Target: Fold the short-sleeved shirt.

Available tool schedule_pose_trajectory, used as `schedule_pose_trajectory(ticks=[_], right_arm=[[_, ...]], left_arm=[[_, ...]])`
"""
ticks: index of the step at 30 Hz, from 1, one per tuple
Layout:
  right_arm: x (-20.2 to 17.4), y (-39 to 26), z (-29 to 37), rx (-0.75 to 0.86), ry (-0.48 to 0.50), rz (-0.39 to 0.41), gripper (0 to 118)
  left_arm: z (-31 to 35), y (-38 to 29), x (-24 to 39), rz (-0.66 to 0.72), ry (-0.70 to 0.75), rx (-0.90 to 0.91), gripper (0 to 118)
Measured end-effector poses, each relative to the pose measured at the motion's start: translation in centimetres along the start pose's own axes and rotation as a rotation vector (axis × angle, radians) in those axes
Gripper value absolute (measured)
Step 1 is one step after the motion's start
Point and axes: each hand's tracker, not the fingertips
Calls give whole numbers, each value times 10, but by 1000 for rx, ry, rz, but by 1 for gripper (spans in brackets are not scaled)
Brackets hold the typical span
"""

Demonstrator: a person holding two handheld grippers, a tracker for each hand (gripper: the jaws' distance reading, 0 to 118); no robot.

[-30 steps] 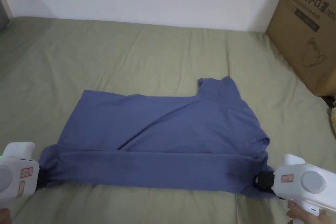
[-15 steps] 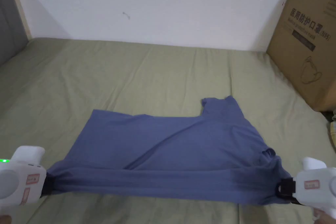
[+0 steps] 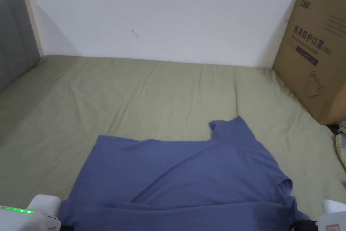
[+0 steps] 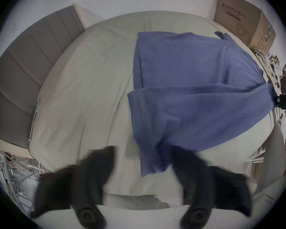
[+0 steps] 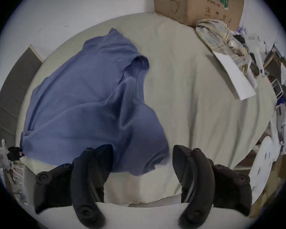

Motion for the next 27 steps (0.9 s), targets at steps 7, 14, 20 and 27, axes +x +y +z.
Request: schedule_pose_trajectory(ticks=[7, 14, 20, 27], right_arm=[[-48, 48, 44, 179, 48, 113, 79], [-105, 93, 11, 172, 214, 111, 0], [-119, 123, -26, 128, 204, 135, 1], [-93, 227, -84, 108, 156, 60, 96]], left_arm=[[46, 44, -1, 157, -123, 186, 97], [12, 95, 23, 123, -111, 167, 0], [-4, 131, 33, 133, -115, 160, 0], [-26, 185, 46, 98, -106, 161, 0]])
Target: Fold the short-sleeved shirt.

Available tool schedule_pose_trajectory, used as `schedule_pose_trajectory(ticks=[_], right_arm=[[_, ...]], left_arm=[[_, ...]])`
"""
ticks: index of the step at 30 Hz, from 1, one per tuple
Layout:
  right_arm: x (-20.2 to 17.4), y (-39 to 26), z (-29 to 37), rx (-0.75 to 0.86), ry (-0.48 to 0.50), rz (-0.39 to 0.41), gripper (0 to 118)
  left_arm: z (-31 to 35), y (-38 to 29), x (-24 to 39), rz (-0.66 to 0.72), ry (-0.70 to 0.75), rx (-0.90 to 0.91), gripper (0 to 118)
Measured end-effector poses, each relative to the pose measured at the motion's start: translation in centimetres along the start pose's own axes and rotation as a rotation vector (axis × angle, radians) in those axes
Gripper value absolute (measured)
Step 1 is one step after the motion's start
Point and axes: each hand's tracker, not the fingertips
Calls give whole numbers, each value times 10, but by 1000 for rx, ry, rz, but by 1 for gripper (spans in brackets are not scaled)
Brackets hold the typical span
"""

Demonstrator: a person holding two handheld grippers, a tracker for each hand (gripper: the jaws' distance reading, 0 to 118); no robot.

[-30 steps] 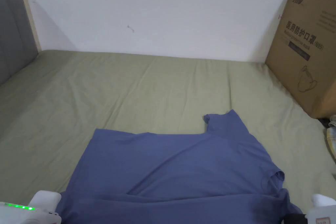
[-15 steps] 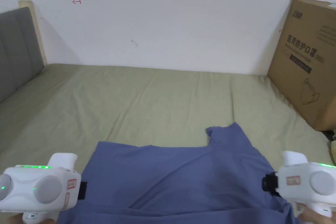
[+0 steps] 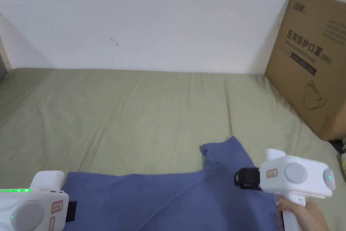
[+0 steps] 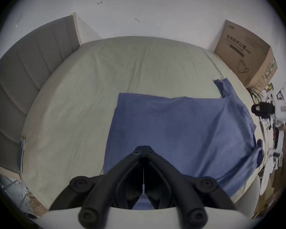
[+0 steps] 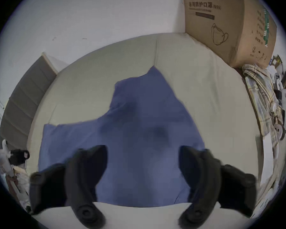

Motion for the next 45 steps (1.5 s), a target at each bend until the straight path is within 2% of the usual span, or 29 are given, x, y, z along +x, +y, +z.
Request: schedule_pose_trajectory(ticks=[2, 4, 9, 10, 11, 13, 15, 16, 17, 18, 22, 23, 24, 25, 26, 27, 31, 33, 36, 37, 38, 40, 41, 42, 43, 44, 45], right_arm=[[13, 30, -27, -46, -72, 10, 96], [24, 48, -52, -79, -101, 27, 96], [37, 44, -102, -196, -164, 54, 89], [37, 37, -105, -176, -150, 77, 89], [34, 34, -100, -120, -159, 79, 89], [31, 30, -93, -111, -156, 73, 87], [28, 29, -88, -97, -144, 84, 72], [24, 30, -86, -93, -140, 95, 57], [20, 31, -84, -87, -133, 117, 37], [16, 32, -84, -89, -121, 129, 1], [4, 34, -88, -113, -145, 137, 1], [5, 33, -87, -114, -135, 117, 1], [6, 34, -86, -109, -129, 107, 1], [7, 35, -84, -107, -131, 100, 1], [8, 35, -84, -107, -130, 98, 1], [9, 35, -84, -107, -130, 99, 1], [11, 37, -84, -113, -124, 92, 1], [11, 37, -85, -118, -122, 91, 1], [10, 36, -90, -125, -124, 99, 1], [9, 37, -88, -129, -125, 109, 1], [8, 37, -88, -131, -128, 121, 1], [7, 38, -87, -132, -132, 139, 1], [7, 41, -84, -132, -130, 144, 1], [7, 42, -81, -132, -125, 144, 1], [8, 44, -77, -129, -110, 131, 1], [9, 45, -71, -117, -82, 106, 1], [9, 46, -65, -102, -84, 95, 1]], left_arm=[[-11, 10, 5, -21, 10, -6, 0], [-23, 17, 9, -43, 8, -14, 0], [-43, 28, 12, -47, 4, -29, 0], [-46, 29, 12, -43, 2, -34, 0], [-49, 30, 11, -42, 2, -40, 0], [-52, 30, 8, -46, 8, -46, 0], [-51, 30, 4, -44, 17, -45, 0], [-50, 30, -1, -32, 24, -40, 0], [-49, 30, -6, -14, 27, -38, 0], [-48, 30, -10, -1, 27, -35, 0], [-48, 37, -39, 90, 3, 4, 3], [-50, 42, -46, 112, -2, -12, 17], [-56, 52, -54, 117, -20, -39, 38], [-61, 59, -60, 131, -42, -50, 77], [-71, 67, -64, 135, -40, -63, 102], [-79, 75, -65, 136, -34, -64, 108], [-118, 103, -66, 179, -46, -48, 106], [-137, 106, -58, 221, -82, -111, 104], [-166, 93, -43, 119, -73, -189, 86], [-172, 88, -34, 51, 26, -194, 85], [-167, 87, -29, 16, 35, -141, 81], [-160, 89, -27, 53, 25, -136, 79], [-156, 91, -27, 46, 21, -125, 73], [-153, 93, -27, 28, 27, -118, 57], [-150, 97, -30, 21, -8, -119, 29], [-145, 100, -32, 30, -4, -138, 10], [-140, 100, -34, 32, -27, -145, 8]])
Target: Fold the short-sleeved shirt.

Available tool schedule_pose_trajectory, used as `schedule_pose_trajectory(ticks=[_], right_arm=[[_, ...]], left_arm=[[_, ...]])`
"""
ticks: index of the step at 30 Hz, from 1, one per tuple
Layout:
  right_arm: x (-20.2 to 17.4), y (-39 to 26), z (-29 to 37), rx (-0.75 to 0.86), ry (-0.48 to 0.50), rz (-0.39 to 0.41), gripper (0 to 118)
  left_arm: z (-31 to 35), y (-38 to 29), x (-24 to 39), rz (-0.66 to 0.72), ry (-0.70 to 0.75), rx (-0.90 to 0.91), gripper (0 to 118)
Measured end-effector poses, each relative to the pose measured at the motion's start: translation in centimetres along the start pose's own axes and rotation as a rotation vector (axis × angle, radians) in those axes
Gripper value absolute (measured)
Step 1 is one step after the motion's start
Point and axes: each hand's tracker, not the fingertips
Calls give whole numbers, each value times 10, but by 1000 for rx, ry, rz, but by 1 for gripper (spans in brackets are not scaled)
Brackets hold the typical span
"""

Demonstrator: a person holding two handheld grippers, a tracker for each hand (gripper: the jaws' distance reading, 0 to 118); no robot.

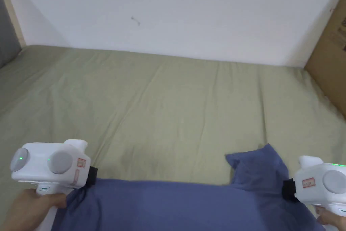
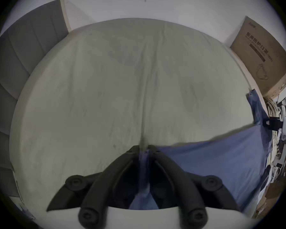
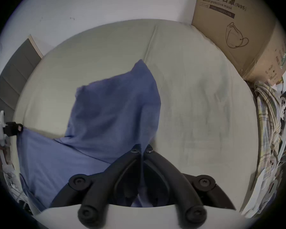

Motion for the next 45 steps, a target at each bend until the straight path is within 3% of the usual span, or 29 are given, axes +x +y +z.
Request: schedule_pose_trajectory(ticks=[9, 17, 28, 30, 31, 32, 33, 34, 35, 39, 40, 41, 42, 43, 44, 45], right_arm=[[-2, -27, 99, 117, 29, 19, 1], [10, -147, 186, 160, 38, 79, 1], [16, -294, 150, -25, 10, 79, 1], [9, -302, 148, -7, -24, 70, 10], [5, -304, 149, 0, -55, 65, 36], [3, -306, 153, 8, -60, 79, 59], [0, -307, 158, 26, -55, 93, 76], [-3, -306, 162, 40, -67, 95, 82], [-8, -303, 168, 58, -92, 92, 82], [-34, -291, 200, 241, -141, 131, 82], [-42, -287, 208, 286, -140, 141, 81], [-52, -283, 216, 332, -129, 135, 76], [-61, -279, 223, 371, -108, 116, 63], [-72, -274, 228, 417, -86, 87, 31], [-80, -272, 232, 463, -73, 54, 8], [-90, -271, 237, 513, -77, 14, 4]], left_arm=[[119, -39, -5, 15, -80, 127, 5], [206, -153, -16, -16, -95, 199, 5], [152, -288, -15, -108, 11, -26, 5], [144, -290, -20, -69, -11, -34, 5], [144, -290, -21, -55, -9, -41, 11], [146, -290, -21, -66, -4, -35, 28], [148, -288, -21, -84, 2, -25, 58], [150, -287, -22, -93, 23, -22, 102], [161, -287, -20, -91, 22, 2, 115], [195, -272, -21, -7, -28, 104, 112], [204, -268, -21, 17, -54, 144, 106], [215, -264, -21, 37, -85, 184, 94], [223, -262, -21, 46, -99, 215, 69], [235, -264, -11, 57, -118, 247, 26], [240, -263, -9, 48, -101, 259, 5], [246, -264, -5, 37, -62, 285, 5]])
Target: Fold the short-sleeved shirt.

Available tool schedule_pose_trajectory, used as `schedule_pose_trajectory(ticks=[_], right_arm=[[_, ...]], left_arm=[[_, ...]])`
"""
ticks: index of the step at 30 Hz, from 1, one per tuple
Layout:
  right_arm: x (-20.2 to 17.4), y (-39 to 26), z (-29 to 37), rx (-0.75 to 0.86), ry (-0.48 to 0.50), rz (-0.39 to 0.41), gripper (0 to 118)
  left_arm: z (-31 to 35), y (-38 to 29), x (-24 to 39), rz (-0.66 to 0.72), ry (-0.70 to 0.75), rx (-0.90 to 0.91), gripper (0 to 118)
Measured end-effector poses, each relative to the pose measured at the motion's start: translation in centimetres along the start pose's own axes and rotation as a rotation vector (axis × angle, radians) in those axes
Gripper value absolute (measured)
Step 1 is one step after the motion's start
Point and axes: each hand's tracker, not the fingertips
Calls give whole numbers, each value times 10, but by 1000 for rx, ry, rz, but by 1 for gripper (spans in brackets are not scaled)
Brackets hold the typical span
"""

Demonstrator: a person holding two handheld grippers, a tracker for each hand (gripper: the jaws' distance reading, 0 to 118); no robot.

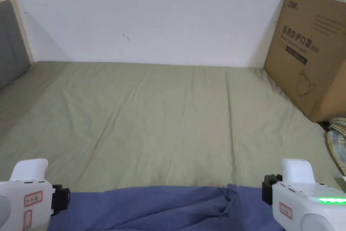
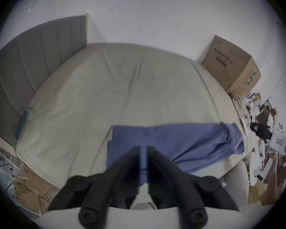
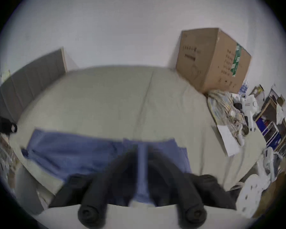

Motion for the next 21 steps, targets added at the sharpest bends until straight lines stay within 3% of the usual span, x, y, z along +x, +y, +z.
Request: schedule_pose_trajectory(ticks=[2, 4, 6, 11, 15, 16, 17, 18, 19, 20, 21], right_arm=[[-18, 5, 10, 115, 47, -48, 1], [-38, 6, 18, 233, -11, -72, 1], [-55, 9, 23, 295, -4, -72, 1], [-84, 19, 22, 325, 11, -32, 1], [-100, 19, 12, 293, 31, -19, 1], [-103, 17, 11, 293, 33, -19, 1], [-107, 16, 10, 292, 36, -16, 1], [-111, 16, 8, 291, 35, -11, 1], [-118, 17, 7, 292, 35, 0, 1], [-124, 17, 5, 289, 34, 21, 1], [-130, 18, 3, 274, 23, 52, 1]], left_arm=[[12, -1, 9, -47, 14, 74, 0], [19, -1, 7, -11, 15, 94, 0], [22, 1, -1, 15, -15, 93, 0], [30, -3, -25, 31, -18, 106, 0], [20, -12, -63, 170, -152, 47, 0], [12, -15, -73, 204, -192, 11, 6], [0, -20, -84, 239, -231, -31, 23], [-13, -25, -92, 276, -260, -75, 53], [-29, -32, -100, 311, -289, -151, 101], [-46, -42, -110, 373, -332, -161, 116], [-58, -49, -118, 424, -360, -179, 118]])
